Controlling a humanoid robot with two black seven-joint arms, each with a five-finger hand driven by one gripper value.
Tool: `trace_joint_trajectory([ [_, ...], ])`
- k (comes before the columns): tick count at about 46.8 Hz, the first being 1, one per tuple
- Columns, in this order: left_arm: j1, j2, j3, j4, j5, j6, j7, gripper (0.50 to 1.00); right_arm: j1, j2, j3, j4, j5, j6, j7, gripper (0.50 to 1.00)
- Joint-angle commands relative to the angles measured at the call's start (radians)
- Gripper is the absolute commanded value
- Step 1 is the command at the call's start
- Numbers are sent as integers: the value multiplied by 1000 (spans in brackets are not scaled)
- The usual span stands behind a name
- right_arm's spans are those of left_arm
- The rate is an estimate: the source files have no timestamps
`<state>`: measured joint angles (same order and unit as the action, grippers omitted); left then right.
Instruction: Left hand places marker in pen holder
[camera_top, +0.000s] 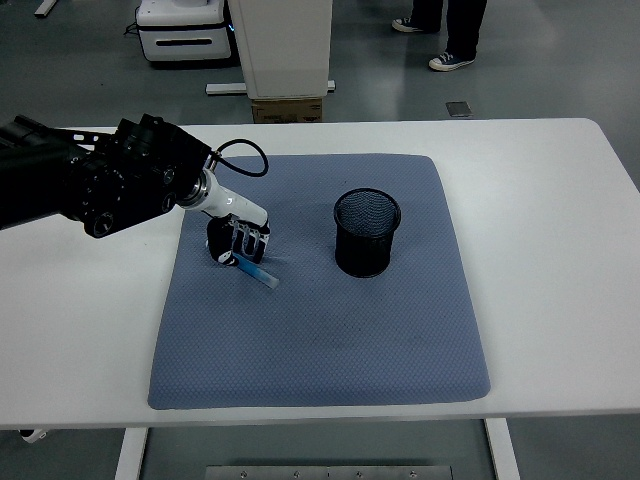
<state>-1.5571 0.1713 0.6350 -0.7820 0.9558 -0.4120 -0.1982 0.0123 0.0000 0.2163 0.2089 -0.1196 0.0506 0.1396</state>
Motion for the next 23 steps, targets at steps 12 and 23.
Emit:
trace_joint_trajectory([
  [12,-9,2,0,-33,27,35,-1,590,0,0,0,0,0,0,0,1000],
  [23,-18,2,0,-74,32,42,0,590,0,0,0,0,0,0,0,1000],
])
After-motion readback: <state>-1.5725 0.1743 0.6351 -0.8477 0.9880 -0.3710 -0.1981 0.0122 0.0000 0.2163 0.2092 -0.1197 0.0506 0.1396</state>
